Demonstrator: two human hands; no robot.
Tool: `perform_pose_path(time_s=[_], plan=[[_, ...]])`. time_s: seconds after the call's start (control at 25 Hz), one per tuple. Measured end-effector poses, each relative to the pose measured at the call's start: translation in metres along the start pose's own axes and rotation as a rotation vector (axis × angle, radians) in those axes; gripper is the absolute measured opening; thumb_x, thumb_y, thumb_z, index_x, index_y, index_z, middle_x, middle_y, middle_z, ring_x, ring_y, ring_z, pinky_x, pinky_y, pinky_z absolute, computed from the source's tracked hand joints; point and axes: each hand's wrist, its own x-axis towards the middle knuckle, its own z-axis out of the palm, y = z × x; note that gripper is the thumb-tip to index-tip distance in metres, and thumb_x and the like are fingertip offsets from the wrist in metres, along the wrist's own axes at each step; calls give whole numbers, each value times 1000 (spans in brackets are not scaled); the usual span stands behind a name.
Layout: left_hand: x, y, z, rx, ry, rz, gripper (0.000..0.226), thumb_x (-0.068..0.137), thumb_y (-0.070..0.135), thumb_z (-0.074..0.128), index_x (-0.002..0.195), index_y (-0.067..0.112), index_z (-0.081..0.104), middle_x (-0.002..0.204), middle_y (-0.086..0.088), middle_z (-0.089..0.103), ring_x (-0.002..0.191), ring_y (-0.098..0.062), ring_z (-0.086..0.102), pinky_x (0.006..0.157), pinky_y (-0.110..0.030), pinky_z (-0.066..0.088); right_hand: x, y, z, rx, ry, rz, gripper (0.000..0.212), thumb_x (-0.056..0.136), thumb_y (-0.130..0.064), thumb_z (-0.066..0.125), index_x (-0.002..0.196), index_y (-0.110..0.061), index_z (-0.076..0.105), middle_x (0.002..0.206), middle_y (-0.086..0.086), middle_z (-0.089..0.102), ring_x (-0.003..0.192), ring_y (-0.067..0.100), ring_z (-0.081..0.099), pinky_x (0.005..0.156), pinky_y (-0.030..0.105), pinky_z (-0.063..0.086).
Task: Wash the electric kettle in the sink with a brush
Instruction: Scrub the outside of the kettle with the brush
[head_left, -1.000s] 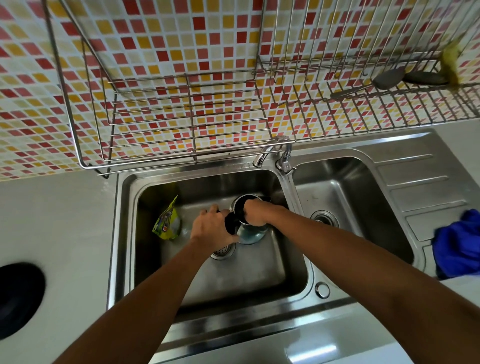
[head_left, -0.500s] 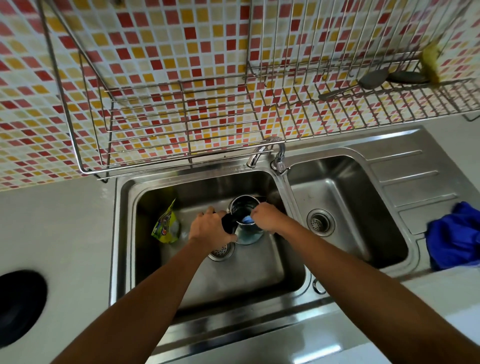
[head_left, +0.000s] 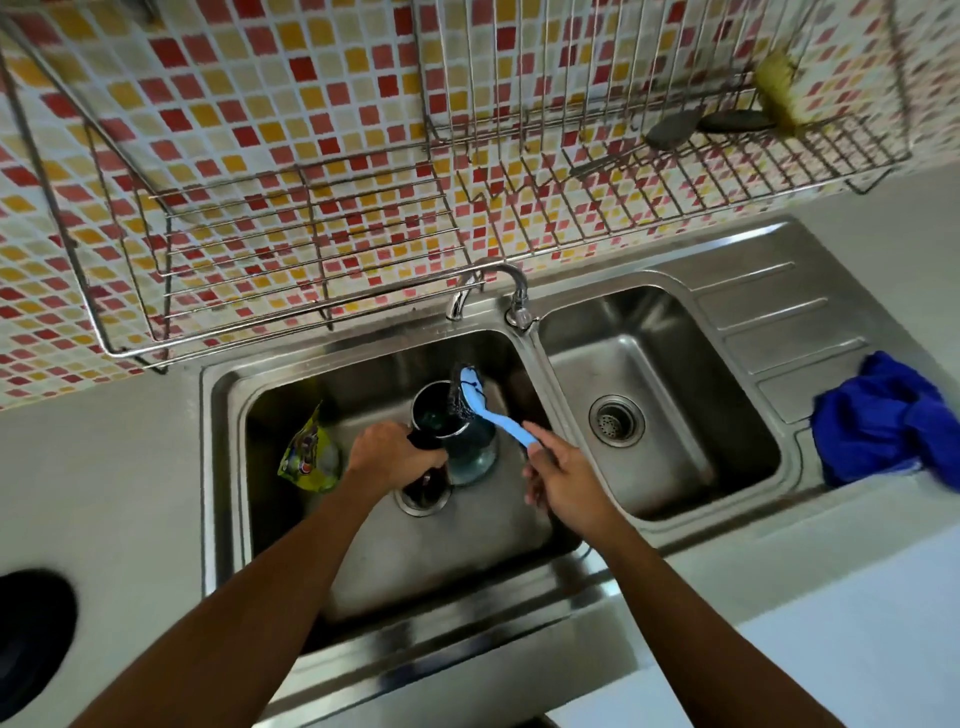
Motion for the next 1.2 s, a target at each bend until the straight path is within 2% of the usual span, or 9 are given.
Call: perform_pose_path(time_s=[0.12, 0.24, 0.32, 0.48, 0.64, 0.8, 0.88, 1.04, 1.2], plan=[[-1, -11, -5, -166, -32, -52, 39, 59, 59, 70, 81, 28, 78, 81, 0, 73, 76, -17, 65, 67, -27, 51, 8, 35, 12, -237, 147, -108, 35, 102, -24, 47, 136, -23, 56, 96, 1, 68, 79, 9, 63, 78, 29, 50], [-6, -21, -7, -249, -31, -89, 33, 57, 58, 69, 74, 31, 78, 78, -1, 72, 75, -17, 64, 64, -28, 45, 25, 52, 18, -387, 293, 31, 36, 101, -21, 46, 134, -13, 59, 122, 13, 68, 111, 31, 64, 95, 37, 49], [-9, -28, -6, -300, -22, -117, 29, 55, 56, 71, 72, 34, 79, 70, 3, 72, 74, -18, 66, 64, -28, 45, 26, 54, 21, -365, 281, 30, 36, 101, -21, 47, 134, -13, 59, 125, 12, 67, 116, 30, 62, 98, 34, 47], [-12, -33, -9, -385, -16, -154, 21, 64, 43, 76, 73, 26, 81, 71, 3, 72, 68, -12, 62, 60, -22, 43, 10, 39, 29, -316, 76, -349, 35, 100, -24, 53, 132, -13, 61, 128, -3, 66, 119, 5, 59, 105, 18, 42], [-13, -31, -13, -414, -6, -126, 11, 73, 32, 78, 78, 23, 81, 79, 2, 74, 71, -2, 60, 61, -17, 40, 30, 37, 33, -266, 155, -303, 35, 100, -28, 54, 129, -13, 64, 126, -1, 67, 117, 7, 61, 104, 18, 42], [-14, -37, -15, -459, -3, -126, 12, 68, 34, 76, 71, 23, 81, 80, -4, 76, 76, -13, 65, 64, -22, 43, 47, 45, 40, -308, 338, -108, 36, 101, -28, 49, 132, -14, 62, 117, 7, 72, 110, 22, 66, 90, 15, 41], [-15, -40, -14, -485, -11, -153, 10, 68, 31, 78, 72, 22, 81, 75, -9, 74, 70, -18, 63, 63, -27, 44, 43, 51, 46, -342, 324, -152, 37, 101, -28, 48, 135, -17, 59, 115, 8, 72, 105, 22, 68, 86, 14, 42], [-15, -46, -13, -572, 8, -243, 14, 68, 33, 77, 72, 20, 79, 55, 2, 61, 63, -20, 56, 57, -29, 40, 26, 66, 55, -457, 215, -359, 42, 100, -39, 44, 139, -28, 53, 114, 7, 72, 99, 21, 70, 86, 33, 55], [-18, -43, -15, -629, 12, -256, 18, 72, 28, 77, 54, 26, 72, 51, 6, 58, 63, -19, 53, 56, -29, 38, 33, 76, 44, -506, 351, -129, 42, 102, -35, 41, 142, -25, 50, 107, 18, 71, 99, 38, 66, 85, 43, 54]])
